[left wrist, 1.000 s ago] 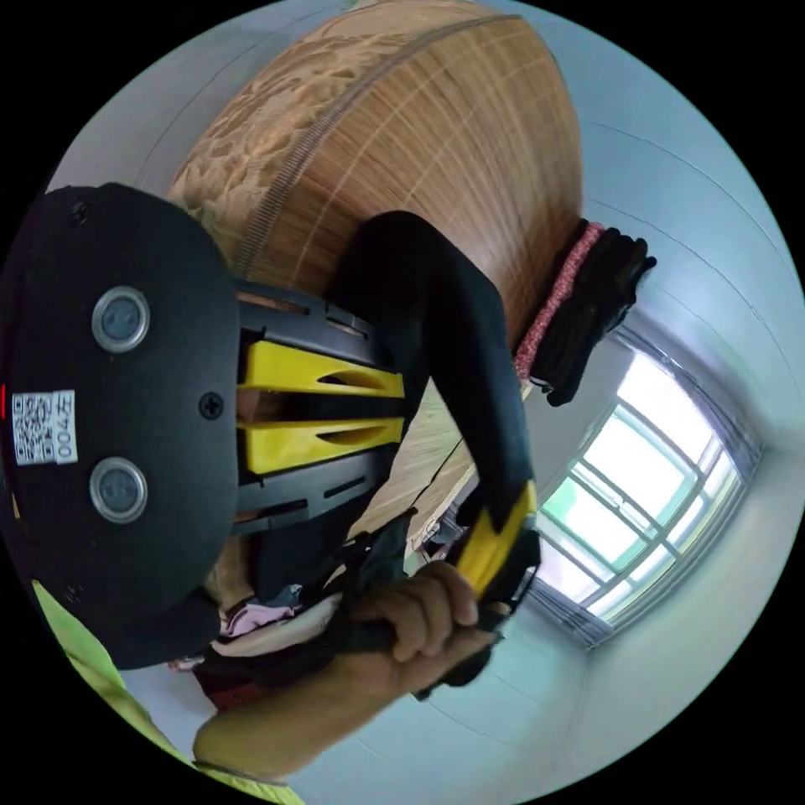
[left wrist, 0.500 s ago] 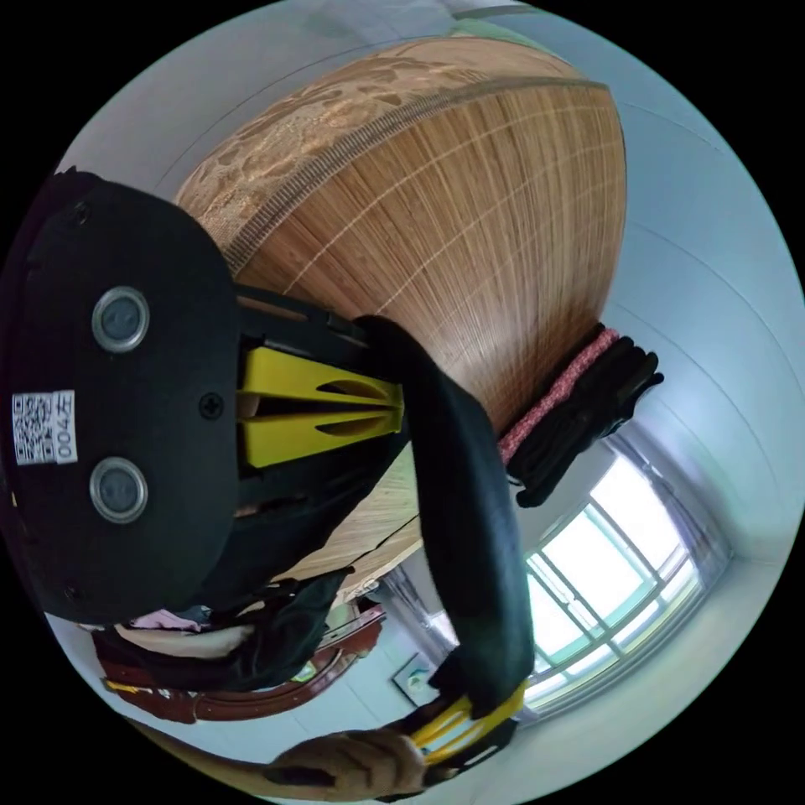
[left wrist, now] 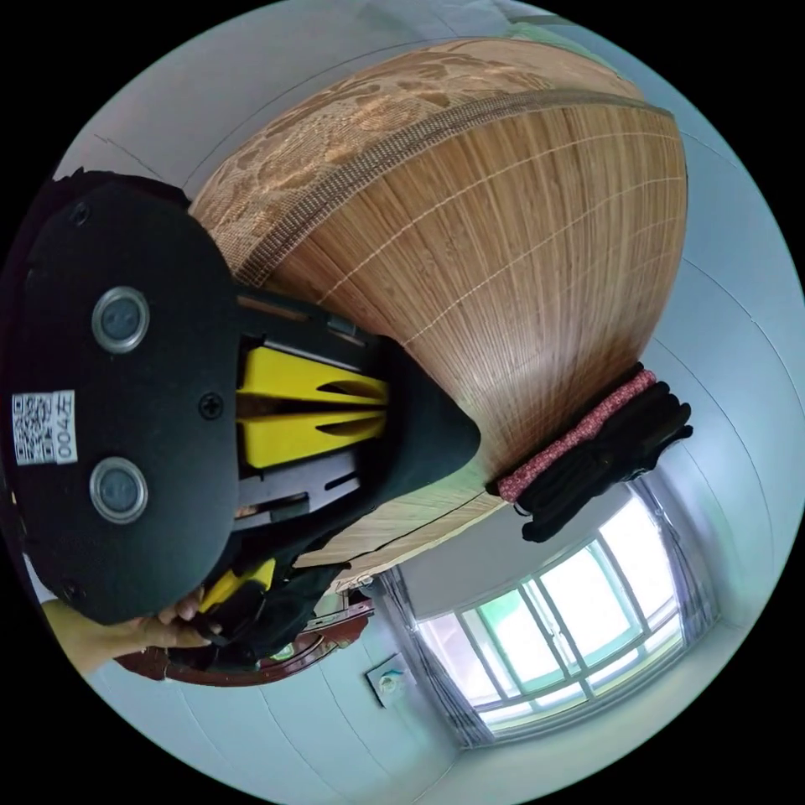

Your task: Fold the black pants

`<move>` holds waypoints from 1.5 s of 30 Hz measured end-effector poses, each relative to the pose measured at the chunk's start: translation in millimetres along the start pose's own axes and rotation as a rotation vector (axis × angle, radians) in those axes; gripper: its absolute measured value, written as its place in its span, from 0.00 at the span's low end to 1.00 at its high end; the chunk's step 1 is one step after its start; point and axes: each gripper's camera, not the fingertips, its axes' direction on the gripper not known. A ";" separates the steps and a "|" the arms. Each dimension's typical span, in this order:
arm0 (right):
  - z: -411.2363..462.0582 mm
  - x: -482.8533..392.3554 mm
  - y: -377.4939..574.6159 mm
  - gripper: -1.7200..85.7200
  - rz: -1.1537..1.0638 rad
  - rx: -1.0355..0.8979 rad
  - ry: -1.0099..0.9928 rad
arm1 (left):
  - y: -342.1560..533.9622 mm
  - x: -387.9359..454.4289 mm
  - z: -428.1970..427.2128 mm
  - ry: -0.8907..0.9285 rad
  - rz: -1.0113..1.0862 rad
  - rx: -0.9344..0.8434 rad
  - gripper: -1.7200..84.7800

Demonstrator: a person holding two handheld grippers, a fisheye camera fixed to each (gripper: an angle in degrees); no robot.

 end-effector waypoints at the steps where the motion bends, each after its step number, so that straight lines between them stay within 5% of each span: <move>1: -2.0 -7.0 1.5 0.06 -0.023 0.012 0.014 | -0.6 0.5 -0.6 0.000 0.004 -0.003 0.03; 7: -25.7 -57.6 17.6 0.05 -0.324 0.147 0.258 | -1.5 36.1 2.3 -0.157 0.214 -0.072 0.03; 24: 2.9 -6.8 25.5 0.05 -0.187 0.061 0.358 | 29.1 103.9 -2.0 -0.500 0.728 -0.215 0.03; 30: -5.0 0.6 24.7 0.08 -0.119 0.053 0.274 | 21.4 80.6 -48.1 -0.601 0.664 -0.270 0.03; 32: -10.8 4.6 24.1 0.09 -0.075 0.041 0.224 | 12.2 66.2 -69.4 -0.551 0.556 -0.214 0.03; 35: -28.3 12.9 32.3 0.09 -0.005 0.040 0.205 | 1.8 52.5 -95.5 -0.226 0.386 -0.073 0.02; 38: -58.8 11.7 56.8 0.10 0.030 0.146 0.261 | 4.3 67.8 -93.3 -0.059 0.394 0.062 0.02; 45: -53.6 -76.1 65.9 0.09 -0.301 0.334 0.579 | 19.8 132.1 -21.3 -0.359 0.670 0.093 0.02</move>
